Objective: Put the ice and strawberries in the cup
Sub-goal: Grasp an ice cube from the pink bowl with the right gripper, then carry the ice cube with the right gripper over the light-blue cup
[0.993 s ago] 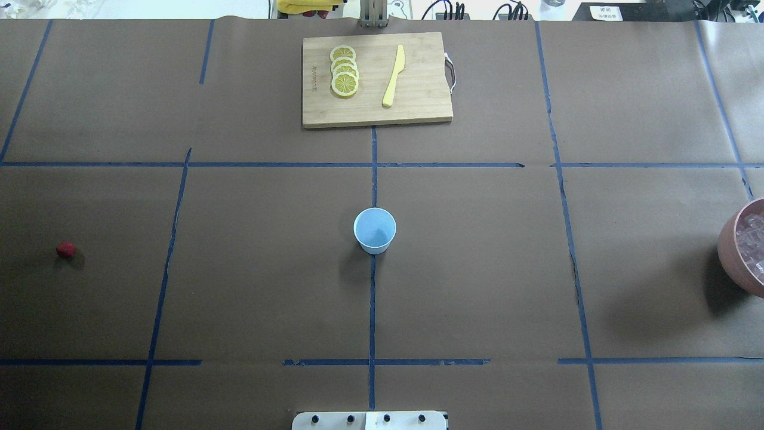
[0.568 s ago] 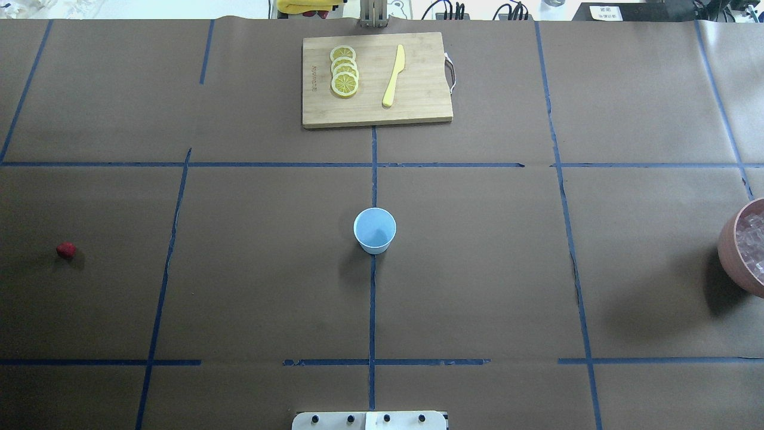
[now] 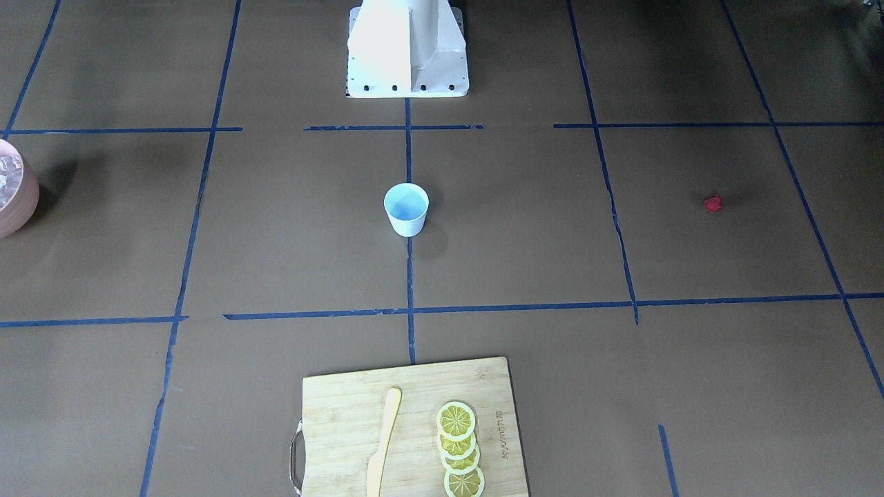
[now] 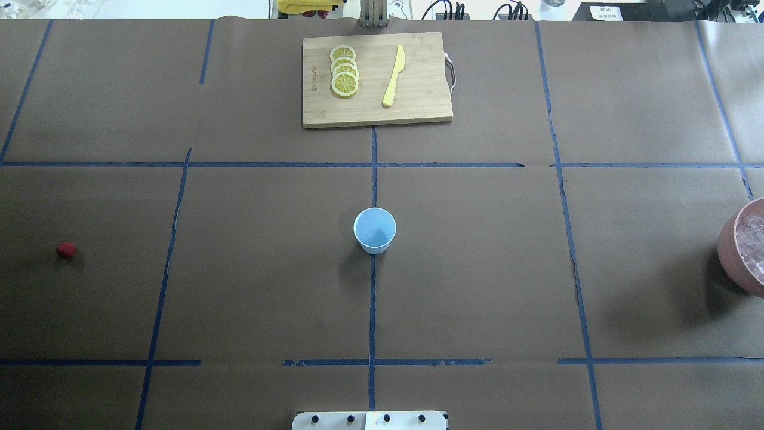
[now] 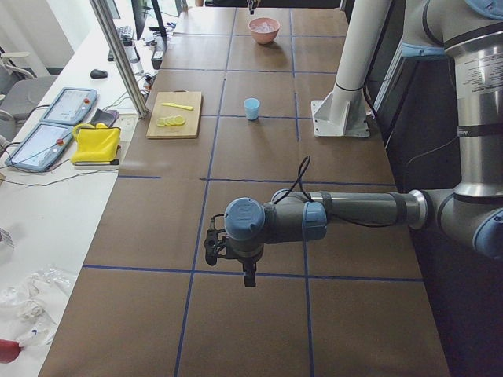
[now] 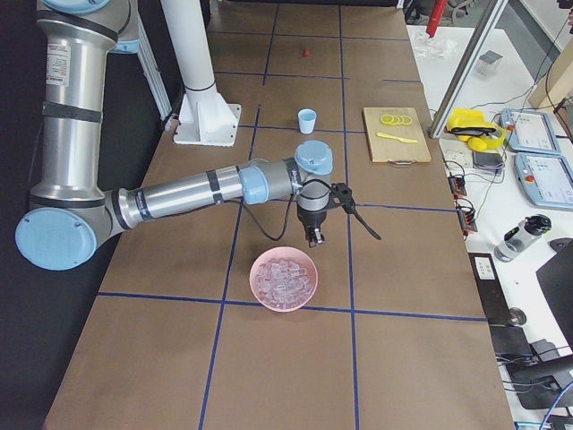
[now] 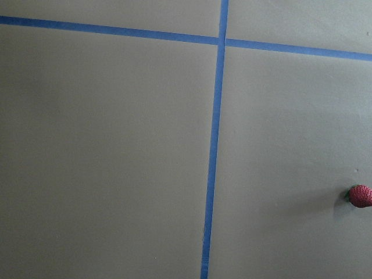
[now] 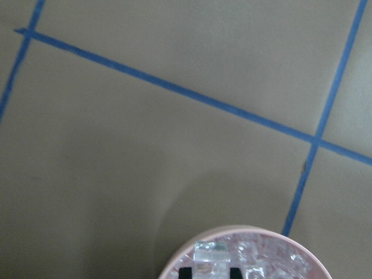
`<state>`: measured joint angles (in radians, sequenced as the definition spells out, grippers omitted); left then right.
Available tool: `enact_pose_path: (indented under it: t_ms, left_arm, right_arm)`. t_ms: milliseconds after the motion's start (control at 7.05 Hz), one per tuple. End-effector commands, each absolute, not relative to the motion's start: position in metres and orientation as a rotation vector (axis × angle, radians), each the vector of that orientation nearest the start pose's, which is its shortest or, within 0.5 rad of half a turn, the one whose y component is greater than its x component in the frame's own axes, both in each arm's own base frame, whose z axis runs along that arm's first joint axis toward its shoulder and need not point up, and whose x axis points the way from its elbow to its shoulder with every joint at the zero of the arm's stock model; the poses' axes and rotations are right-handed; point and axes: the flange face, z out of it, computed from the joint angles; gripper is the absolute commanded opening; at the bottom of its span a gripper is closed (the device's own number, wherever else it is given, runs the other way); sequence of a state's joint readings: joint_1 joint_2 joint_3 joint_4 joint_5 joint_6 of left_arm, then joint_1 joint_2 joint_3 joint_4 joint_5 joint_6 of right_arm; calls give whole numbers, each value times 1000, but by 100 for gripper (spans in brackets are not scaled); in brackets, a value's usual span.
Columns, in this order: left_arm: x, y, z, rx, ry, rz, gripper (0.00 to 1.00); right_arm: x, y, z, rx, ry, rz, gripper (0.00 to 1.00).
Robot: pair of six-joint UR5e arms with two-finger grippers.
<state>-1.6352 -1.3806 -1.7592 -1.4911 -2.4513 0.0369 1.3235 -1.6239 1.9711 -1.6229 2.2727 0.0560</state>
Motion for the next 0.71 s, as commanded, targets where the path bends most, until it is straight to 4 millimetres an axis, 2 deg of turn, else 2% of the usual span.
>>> enact_pose_path:
  t_ms: [0,142,284,426,568]
  left_arm:
    - [-83,-401,652,-33,883,-62,100]
    - [-83,-401,653,-35,883,-64,100]
    - [-83,-401,654,-36,883,-65,100]
    - [-82,-401,655,-38,883,-66,100]
    - [-82,-401,657,-42,883,-68,100]
  right_arm:
    - [-102,-516,385,148,-855,-186,0]
    - [-178,-522,316,91,-913,-115,0]
    - [-255,-508,258,29,-941,-48,0]
    - [-323,-482,213,32,-929,-12,0]
    - [-394,-439,181,44,-907,24,0]
